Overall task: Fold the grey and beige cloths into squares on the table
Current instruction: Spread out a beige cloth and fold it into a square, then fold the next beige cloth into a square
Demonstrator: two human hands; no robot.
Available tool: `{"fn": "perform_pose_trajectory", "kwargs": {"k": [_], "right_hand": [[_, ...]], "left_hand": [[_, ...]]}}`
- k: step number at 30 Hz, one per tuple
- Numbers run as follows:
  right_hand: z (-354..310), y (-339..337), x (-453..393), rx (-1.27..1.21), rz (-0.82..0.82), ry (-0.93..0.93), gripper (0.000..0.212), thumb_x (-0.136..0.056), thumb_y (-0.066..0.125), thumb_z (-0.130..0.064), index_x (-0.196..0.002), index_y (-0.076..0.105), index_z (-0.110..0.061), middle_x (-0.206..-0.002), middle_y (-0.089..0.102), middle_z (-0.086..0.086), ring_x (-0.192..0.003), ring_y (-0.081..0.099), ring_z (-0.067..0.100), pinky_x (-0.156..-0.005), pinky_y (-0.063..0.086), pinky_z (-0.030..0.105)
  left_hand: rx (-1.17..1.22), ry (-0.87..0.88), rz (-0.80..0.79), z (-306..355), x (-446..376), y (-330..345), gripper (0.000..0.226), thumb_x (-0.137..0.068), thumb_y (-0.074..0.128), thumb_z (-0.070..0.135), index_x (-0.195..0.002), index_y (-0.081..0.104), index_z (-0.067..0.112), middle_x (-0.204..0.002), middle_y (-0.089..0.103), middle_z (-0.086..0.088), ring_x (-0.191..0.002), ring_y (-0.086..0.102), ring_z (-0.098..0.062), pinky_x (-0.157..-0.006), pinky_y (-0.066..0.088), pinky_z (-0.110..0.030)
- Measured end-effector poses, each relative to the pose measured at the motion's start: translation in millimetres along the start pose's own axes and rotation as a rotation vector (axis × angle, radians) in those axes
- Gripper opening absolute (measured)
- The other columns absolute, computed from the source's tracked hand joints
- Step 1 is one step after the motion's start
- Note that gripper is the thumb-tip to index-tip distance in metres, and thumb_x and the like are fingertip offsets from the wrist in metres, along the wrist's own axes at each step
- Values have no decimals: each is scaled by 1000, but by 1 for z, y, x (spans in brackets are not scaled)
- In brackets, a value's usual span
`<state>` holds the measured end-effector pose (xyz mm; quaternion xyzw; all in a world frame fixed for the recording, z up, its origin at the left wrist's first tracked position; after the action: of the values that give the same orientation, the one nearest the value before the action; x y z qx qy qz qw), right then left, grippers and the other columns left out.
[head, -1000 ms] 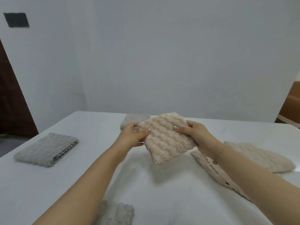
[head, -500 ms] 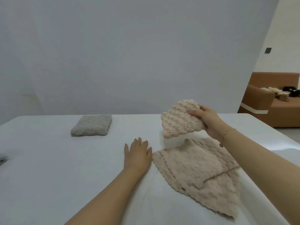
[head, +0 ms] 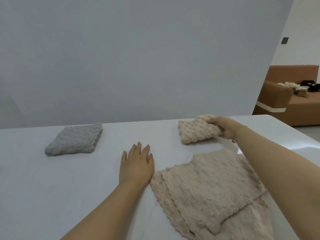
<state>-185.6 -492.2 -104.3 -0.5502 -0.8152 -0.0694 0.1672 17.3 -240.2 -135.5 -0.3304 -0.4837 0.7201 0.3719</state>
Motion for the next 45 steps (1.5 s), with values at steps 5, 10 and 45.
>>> {"fn": "perform_pose_trajectory", "kwargs": {"k": [5, 10, 45], "right_hand": [[5, -15, -23, 114, 101, -34, 49, -80, 71, -10, -125, 53, -2, -120, 62, 16, -105, 62, 31, -95, 50, 44], [-1, -16, -27, 158, 120, -150, 59, -81, 71, -3, -135, 46, -5, -126, 56, 15, -110, 57, 30, -89, 46, 32], [46, 68, 236, 1485, 237, -685, 22, -95, 49, -33, -104, 55, -14, -107, 57, 4, -97, 54, 22, -71, 42, 30]], "left_hand": [[-27, -47, -1, -4, -12, 3, 52, -101, 12, 36, -152, 11, 30, -161, 0, 3, -147, -5, -13, -119, -6, -40], [-43, -61, -1, -4, -17, 5, 52, -100, 13, 37, -152, 11, 31, -161, 1, 3, -147, -4, -14, -119, -5, -42], [1127, -60, -40, -16, 84, -31, 20, -96, 47, 5, -102, 66, 9, -107, 68, -7, -103, 63, -23, -91, 47, -27]]}}
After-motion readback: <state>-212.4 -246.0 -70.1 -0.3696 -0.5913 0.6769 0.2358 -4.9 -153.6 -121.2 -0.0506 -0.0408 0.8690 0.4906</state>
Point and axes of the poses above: each hand's wrist, its own x-axis away from the middle knuckle, its own y-axis out of the palm, z = x × y, the point moved 7 cm from there along -x, towards the middle knuckle
